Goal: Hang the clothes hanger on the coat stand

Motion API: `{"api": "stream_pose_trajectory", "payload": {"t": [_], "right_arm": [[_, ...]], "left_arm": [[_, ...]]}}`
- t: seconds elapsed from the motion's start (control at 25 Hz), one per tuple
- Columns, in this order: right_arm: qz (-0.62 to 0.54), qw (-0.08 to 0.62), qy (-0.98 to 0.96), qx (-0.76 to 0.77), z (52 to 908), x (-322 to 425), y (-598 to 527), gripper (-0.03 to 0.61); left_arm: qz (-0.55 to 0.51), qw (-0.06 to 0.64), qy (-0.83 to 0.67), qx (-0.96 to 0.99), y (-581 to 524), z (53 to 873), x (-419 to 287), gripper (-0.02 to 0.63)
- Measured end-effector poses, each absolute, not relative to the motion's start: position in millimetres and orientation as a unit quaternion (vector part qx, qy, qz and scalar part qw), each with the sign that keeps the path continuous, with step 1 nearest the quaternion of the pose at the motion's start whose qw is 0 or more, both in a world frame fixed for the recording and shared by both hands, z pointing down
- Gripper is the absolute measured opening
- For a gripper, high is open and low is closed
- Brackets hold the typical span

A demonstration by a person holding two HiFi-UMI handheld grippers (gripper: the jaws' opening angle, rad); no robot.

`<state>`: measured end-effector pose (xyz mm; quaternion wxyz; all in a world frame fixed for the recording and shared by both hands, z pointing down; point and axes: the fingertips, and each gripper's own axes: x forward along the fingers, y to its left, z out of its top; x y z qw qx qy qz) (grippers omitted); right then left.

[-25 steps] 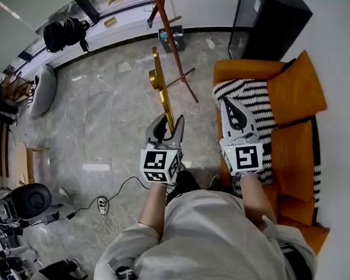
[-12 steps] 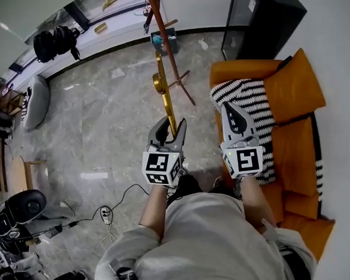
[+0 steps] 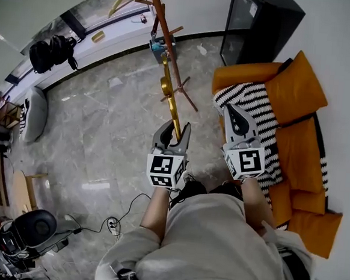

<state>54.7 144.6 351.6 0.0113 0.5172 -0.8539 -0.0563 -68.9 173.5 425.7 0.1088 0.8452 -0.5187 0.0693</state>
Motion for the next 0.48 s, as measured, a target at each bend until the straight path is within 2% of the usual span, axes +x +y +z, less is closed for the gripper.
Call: {"api": "stream_pose_trajectory", "payload": {"t": [0.48], "right_arm": [[-0.048, 0.041, -0.848, 0.526, 371.5, 49.3, 112.7, 0.005]], "left_arm": [[0.062, 0.137, -0.5, 0.853, 139.2, 442.0, -66.5, 0.163]]}}
